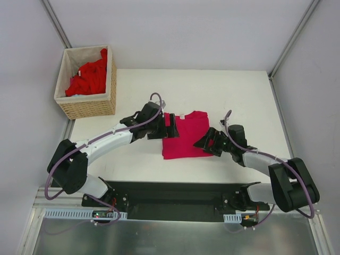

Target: Fold and stack the t-shirts

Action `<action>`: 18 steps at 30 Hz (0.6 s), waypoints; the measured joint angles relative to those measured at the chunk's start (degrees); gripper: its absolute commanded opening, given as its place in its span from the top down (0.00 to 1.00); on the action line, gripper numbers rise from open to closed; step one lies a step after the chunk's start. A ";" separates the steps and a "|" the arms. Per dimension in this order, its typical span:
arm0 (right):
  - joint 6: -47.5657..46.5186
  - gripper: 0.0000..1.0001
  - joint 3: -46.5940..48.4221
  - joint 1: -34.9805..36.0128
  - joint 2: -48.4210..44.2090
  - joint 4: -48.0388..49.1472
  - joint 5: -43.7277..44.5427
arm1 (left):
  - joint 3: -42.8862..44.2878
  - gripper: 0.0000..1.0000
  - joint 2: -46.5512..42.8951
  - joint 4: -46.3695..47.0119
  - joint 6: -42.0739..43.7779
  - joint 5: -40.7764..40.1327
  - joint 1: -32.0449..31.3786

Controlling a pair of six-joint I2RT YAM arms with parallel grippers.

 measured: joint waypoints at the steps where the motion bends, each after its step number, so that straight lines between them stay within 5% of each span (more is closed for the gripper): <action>1: 0.28 0.04 -0.15 -0.09 0.76 1.55 -0.35 | 0.50 0.01 0.28 0.02 0.02 0.00 0.00; 8: 3.41 0.03 -1.79 -0.42 7.06 14.71 -3.91 | 5.75 0.01 6.69 1.86 0.11 1.73 0.00; 18: 4.26 0.03 -2.67 -0.50 7.63 17.70 -4.31 | 9.09 0.01 15.21 4.83 2.01 1.33 1.27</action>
